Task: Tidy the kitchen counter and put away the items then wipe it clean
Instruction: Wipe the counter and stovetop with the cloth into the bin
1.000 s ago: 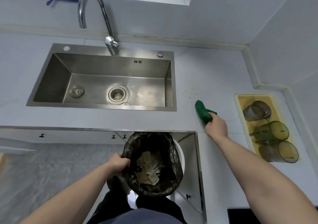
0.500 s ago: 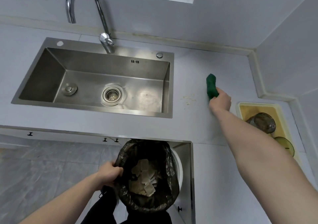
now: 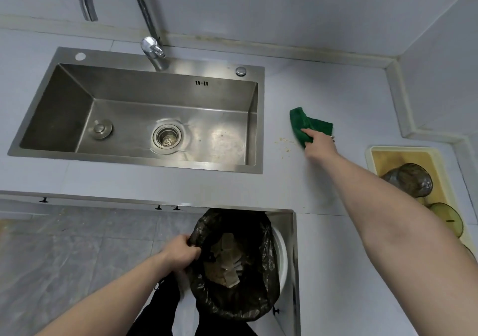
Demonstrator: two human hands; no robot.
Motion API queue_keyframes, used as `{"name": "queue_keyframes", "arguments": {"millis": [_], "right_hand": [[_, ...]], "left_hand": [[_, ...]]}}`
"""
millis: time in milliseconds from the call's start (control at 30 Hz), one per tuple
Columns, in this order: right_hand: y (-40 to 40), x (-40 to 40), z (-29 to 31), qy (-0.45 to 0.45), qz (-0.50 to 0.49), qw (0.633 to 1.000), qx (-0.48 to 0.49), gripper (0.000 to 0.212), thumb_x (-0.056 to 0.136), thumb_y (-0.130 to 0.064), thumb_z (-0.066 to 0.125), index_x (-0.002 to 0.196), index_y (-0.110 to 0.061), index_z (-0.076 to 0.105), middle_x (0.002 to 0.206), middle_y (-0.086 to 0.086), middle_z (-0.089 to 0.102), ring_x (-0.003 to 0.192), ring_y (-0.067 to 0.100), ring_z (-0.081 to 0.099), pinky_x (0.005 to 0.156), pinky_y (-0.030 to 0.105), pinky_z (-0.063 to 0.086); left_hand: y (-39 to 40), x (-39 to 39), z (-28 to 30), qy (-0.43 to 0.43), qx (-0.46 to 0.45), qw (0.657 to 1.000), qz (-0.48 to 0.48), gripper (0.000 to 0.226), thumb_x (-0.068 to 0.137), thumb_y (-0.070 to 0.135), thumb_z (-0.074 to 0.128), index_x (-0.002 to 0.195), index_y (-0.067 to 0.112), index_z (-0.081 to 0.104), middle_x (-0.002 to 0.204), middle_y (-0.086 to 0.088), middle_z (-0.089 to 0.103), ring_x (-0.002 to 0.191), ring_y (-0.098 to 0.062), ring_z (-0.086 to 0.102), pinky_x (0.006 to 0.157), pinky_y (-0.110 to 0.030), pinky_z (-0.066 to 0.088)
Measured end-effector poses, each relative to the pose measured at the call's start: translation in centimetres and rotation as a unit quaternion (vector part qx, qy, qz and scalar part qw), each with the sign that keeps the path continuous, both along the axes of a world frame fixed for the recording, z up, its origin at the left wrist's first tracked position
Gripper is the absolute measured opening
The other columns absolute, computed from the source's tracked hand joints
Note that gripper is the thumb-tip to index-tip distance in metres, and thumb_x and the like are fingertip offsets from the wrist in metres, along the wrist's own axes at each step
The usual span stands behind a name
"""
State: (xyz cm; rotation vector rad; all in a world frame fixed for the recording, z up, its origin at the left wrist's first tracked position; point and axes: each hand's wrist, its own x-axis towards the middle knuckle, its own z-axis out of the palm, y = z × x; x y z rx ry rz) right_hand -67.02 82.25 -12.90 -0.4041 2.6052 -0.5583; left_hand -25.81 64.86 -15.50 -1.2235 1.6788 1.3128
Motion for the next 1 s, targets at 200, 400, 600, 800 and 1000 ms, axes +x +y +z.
{"name": "queue_keyframes", "arguments": {"millis": [200,400,600,800,1000], "right_hand": [[0.1,1.1,-0.3,-0.009,0.099,0.995,0.013,0.055,0.095,-0.002,0.052,0.145,-0.024,0.055,0.153,0.000,0.050,0.143,0.024,0.042,0.116,0.024,0.026],[0.7,6.4,-0.1,-0.005,0.221,0.975,0.022,0.051,0.098,-0.001,0.050,0.140,-0.027,0.060,0.153,-0.008,0.050,0.147,0.023,0.034,0.121,0.035,0.023],[1.7,13.5,1.1,-0.054,0.271,0.961,0.009,0.049,0.095,-0.002,0.053,0.131,-0.032,0.067,0.142,-0.006,0.061,0.136,0.022,0.049,0.116,0.033,0.035],[2.3,22.3,2.6,-0.132,0.329,0.935,0.026,0.045,0.098,-0.012,0.052,0.133,-0.038,0.064,0.140,-0.009,0.062,0.131,0.017,0.054,0.113,0.032,0.040],[3.8,22.5,6.4,-0.169,0.226,0.959,-0.023,0.043,0.097,-0.013,0.051,0.127,-0.039,0.067,0.128,-0.017,0.068,0.122,0.009,0.059,0.108,0.030,0.046]], "left_hand": [[1.1,-1.8,-1.4,0.001,-0.027,0.999,-0.018,0.021,0.082,0.011,0.065,0.103,0.009,0.064,0.092,-0.011,0.069,0.082,-0.025,0.069,0.066,-0.033,0.061],[1.0,-2.3,-0.9,0.003,-0.033,0.999,-0.029,0.011,0.082,0.011,0.065,0.093,0.012,0.063,0.079,-0.006,0.063,0.069,-0.020,0.062,0.053,-0.023,0.048],[0.6,-2.6,0.2,0.015,-0.015,0.999,-0.036,0.009,0.084,0.013,0.061,0.093,0.012,0.061,0.088,-0.010,0.066,0.078,-0.025,0.068,0.057,-0.030,0.057],[0.4,-2.9,1.4,0.023,-0.020,0.999,-0.040,0.012,0.082,0.010,0.062,0.093,0.011,0.063,0.080,-0.008,0.064,0.068,-0.023,0.065,0.056,-0.031,0.057],[0.0,-1.9,2.0,0.025,-0.014,0.999,-0.038,0.026,0.078,0.012,0.063,0.102,0.003,0.065,0.095,-0.018,0.071,0.081,-0.031,0.073,0.066,-0.044,0.065]]}}
